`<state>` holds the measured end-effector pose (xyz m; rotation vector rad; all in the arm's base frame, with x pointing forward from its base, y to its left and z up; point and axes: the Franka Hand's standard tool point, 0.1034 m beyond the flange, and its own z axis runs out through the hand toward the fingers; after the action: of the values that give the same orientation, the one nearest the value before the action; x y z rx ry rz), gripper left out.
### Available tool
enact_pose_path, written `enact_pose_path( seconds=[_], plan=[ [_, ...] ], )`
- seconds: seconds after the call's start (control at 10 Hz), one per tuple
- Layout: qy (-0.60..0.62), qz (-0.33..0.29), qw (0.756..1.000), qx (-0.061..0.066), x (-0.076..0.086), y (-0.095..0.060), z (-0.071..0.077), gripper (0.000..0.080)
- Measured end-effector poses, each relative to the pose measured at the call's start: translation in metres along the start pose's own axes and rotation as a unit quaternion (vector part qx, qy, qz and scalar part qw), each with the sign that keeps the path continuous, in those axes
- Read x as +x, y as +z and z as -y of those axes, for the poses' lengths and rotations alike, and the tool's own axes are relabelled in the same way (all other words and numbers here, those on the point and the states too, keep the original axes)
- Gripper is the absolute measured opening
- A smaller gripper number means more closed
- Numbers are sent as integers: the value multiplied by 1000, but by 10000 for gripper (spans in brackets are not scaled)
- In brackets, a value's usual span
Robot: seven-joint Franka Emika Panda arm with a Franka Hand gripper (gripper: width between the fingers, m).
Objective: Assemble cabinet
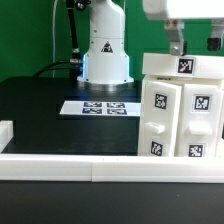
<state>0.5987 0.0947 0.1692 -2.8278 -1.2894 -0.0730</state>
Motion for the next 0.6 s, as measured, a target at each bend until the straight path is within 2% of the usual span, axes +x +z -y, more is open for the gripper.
enact_pose_path(
  seconds=[0.3, 0.6],
  plan=[
    [-122, 8, 992, -1, -8, 5, -2, 797],
    [-133, 11, 991, 3, -14, 9, -4, 775]
  ],
)
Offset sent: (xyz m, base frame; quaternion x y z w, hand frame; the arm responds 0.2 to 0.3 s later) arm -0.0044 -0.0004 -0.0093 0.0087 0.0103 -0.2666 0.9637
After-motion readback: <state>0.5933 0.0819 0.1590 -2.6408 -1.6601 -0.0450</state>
